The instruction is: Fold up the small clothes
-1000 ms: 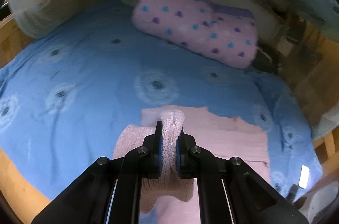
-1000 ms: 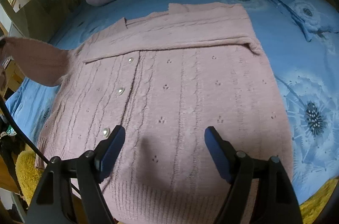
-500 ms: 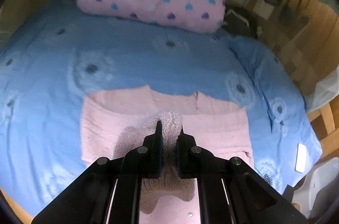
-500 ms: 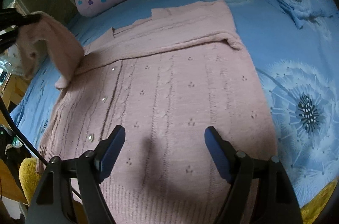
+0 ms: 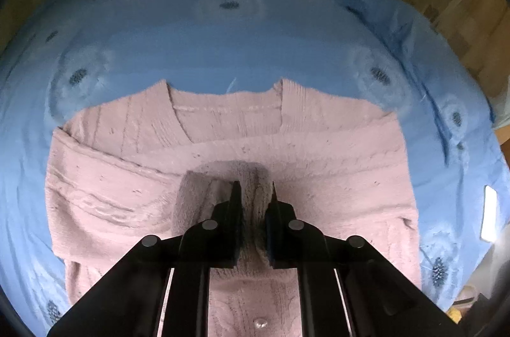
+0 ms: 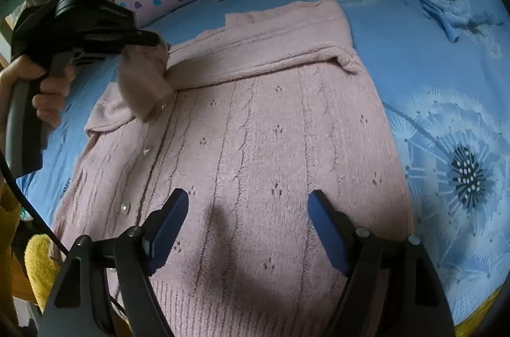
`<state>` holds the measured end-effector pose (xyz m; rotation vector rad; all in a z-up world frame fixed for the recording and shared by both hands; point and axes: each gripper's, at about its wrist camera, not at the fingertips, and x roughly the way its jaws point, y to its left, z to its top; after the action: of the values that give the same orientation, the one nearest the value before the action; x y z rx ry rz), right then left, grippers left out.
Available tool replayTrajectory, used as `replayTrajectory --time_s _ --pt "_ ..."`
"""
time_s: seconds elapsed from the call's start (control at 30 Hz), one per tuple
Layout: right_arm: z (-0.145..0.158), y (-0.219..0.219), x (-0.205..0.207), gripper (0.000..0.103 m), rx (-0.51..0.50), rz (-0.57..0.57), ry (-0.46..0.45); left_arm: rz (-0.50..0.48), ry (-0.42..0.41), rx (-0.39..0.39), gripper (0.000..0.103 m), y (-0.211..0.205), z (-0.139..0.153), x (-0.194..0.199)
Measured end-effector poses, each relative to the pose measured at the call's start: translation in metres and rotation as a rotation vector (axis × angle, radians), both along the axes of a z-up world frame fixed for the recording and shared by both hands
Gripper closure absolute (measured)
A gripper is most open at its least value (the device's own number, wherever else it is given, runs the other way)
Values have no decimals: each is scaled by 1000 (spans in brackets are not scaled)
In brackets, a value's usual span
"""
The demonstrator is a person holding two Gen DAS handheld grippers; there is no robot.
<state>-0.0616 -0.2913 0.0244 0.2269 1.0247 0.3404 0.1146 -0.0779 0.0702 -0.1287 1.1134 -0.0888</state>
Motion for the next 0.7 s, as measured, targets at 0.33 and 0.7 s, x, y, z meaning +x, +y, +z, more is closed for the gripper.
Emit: replayTrajectory --time_s 0.33,0.7 --pt "1 7 0 22 -26 -1 -11 -29 47 30 91 -7 2 -8" --pt "3 9 -2 22 -37 -2 -13 -91 10 46 91 -5 36 -41"
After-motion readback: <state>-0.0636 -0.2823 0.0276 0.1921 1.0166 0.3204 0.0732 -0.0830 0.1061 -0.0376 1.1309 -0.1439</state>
